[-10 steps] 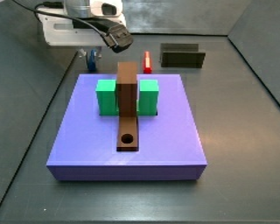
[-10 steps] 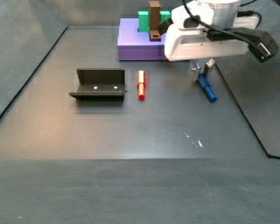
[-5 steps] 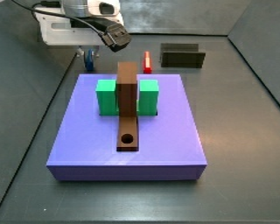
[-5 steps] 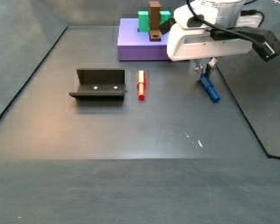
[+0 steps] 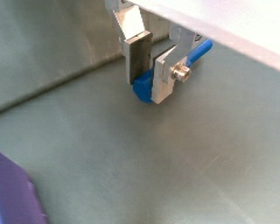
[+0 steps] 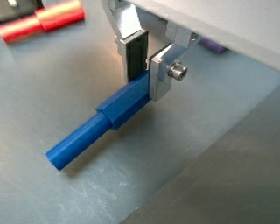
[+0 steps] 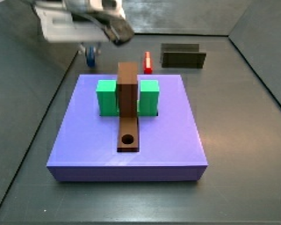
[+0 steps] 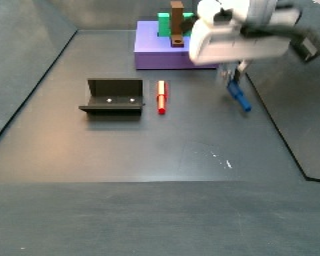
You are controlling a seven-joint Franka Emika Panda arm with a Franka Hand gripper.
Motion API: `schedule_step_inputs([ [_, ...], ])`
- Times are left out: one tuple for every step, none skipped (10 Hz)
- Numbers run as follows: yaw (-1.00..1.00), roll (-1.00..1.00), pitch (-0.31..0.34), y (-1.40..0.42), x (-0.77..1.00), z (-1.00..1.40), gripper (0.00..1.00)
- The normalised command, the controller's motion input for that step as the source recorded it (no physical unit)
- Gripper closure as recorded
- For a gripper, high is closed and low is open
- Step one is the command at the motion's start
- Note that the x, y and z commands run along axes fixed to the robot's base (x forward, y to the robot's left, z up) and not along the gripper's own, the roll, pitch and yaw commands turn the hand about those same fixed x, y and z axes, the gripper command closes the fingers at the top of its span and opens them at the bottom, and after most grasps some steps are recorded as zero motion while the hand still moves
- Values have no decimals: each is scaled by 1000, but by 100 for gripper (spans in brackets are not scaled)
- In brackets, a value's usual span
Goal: Pick up the blue object. Move up. Place the blue object on the fixture. Regrasp the blue object. Move to above the board. Insert the blue object.
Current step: Move up, then place the blue object on the fixture.
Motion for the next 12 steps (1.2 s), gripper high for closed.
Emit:
schedule_step_inputs([
  [14, 13, 33, -4, -115, 566, 100],
  [5, 32, 15, 2, -62, 278, 100],
  [0, -26, 0, 0, 0, 0, 100],
  [-49, -903, 6, 403, 426, 120, 100],
  [-46, -1000, -131, 249, 494, 254, 100],
  [-63, -1000, -131, 211, 506, 229, 100],
  [-131, -1000, -137, 103, 537, 123, 100],
  [-169, -1000, -140, 69, 551, 120, 100],
  [-214, -1000, -137, 20, 569, 120, 100],
  [-263, -1000, -160, 0, 566, 166, 100],
  [-291, -1000, -151, 0, 597, 229, 100],
  [-291, -1000, -149, 0, 594, 223, 100],
])
